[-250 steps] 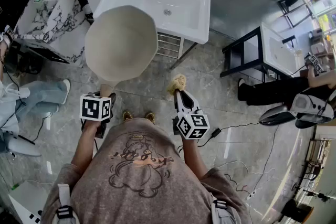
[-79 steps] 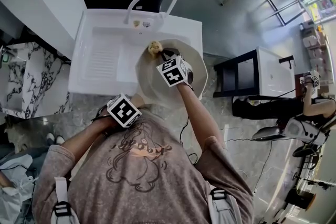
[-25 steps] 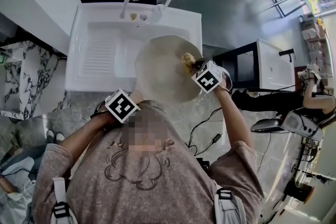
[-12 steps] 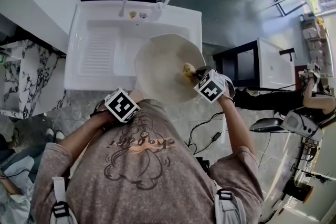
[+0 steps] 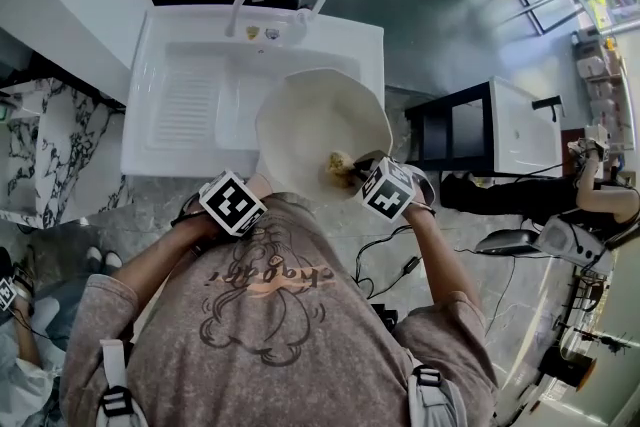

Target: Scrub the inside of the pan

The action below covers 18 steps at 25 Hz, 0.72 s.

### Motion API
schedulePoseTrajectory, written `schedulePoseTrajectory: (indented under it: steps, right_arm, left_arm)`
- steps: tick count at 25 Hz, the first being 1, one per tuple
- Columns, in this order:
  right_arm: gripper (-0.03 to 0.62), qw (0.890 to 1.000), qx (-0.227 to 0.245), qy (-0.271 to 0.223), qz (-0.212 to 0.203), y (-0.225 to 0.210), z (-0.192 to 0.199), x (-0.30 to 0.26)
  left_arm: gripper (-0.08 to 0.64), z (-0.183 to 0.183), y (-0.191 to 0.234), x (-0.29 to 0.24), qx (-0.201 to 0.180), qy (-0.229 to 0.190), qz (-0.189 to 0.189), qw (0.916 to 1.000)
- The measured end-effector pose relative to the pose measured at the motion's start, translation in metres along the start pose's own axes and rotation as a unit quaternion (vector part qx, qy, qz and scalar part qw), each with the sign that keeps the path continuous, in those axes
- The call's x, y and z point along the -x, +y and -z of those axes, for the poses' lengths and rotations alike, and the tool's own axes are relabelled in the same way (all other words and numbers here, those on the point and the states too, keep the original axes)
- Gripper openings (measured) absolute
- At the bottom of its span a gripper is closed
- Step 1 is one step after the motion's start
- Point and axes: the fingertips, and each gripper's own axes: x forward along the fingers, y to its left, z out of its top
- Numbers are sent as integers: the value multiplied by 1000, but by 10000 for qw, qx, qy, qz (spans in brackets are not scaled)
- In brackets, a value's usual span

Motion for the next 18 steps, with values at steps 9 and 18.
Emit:
schedulePoseTrajectory:
  steps: [9,18]
  right_arm:
    - [48,9980,359,-93,-514,30,-27,-7]
    - [48,9927,828,-278,-836,46,-63,-23]
  left_arm:
    - [155,2,-1,1,28,89,-7,10000]
    - [155,-1,-4,-2,-1,115,-12,9999]
